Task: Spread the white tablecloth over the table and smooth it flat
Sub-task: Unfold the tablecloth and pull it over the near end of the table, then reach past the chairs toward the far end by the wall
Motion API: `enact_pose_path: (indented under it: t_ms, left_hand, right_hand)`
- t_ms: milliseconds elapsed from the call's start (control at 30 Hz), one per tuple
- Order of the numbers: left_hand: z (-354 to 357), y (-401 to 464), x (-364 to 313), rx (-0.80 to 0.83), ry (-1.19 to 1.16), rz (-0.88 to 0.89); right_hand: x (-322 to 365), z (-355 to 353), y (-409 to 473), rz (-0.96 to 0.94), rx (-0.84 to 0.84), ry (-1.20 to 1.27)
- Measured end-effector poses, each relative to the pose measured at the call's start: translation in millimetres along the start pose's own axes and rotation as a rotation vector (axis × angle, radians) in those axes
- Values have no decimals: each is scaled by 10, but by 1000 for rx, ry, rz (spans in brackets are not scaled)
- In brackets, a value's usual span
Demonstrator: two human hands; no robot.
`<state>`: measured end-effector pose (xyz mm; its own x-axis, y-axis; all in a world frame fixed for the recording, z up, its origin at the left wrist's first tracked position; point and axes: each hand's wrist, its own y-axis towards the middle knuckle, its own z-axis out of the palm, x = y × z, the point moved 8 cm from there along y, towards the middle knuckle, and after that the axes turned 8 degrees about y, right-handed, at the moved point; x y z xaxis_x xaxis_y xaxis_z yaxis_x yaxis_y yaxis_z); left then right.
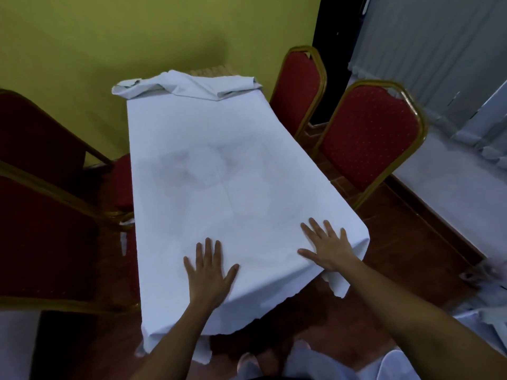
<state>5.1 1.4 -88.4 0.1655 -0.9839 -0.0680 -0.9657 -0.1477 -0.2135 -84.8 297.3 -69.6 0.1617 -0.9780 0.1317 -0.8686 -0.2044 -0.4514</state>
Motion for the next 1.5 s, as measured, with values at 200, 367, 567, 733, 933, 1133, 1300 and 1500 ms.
enact_pose_path:
  t_ms: [200,367,567,733,933,1133,1300,1500]
  left_hand:
    - [-16,117,-109,-17,18,169]
    - [31,269,-122,75,123,187]
    - [79,635,-598,-41,149,217]
    - [131,953,-1535,75,139,287]
    - [-679,1479,-2890,47,173,422]
    - [-1499,2036,-4268,-132,13,420]
    - [-1896,2314,-5100,-198,-68,501]
    - [-2182,2564,-5947,-231,-169,594]
  right_hand:
    - [-200,-181,154,157,4,101]
    - [-240,-264,271,26,-15,75]
    - [-368,-369,412,-177,40,44]
    - [-661,-673,566,-295,104,-97]
    - [-1345,-1557,709,-227,-14,-46]
    - [-2371,-2436,674,-98,-143,53]
    - [-3198,-2881,678,25,-219,111]
    - [-4044,-3321,777,78,-267,277]
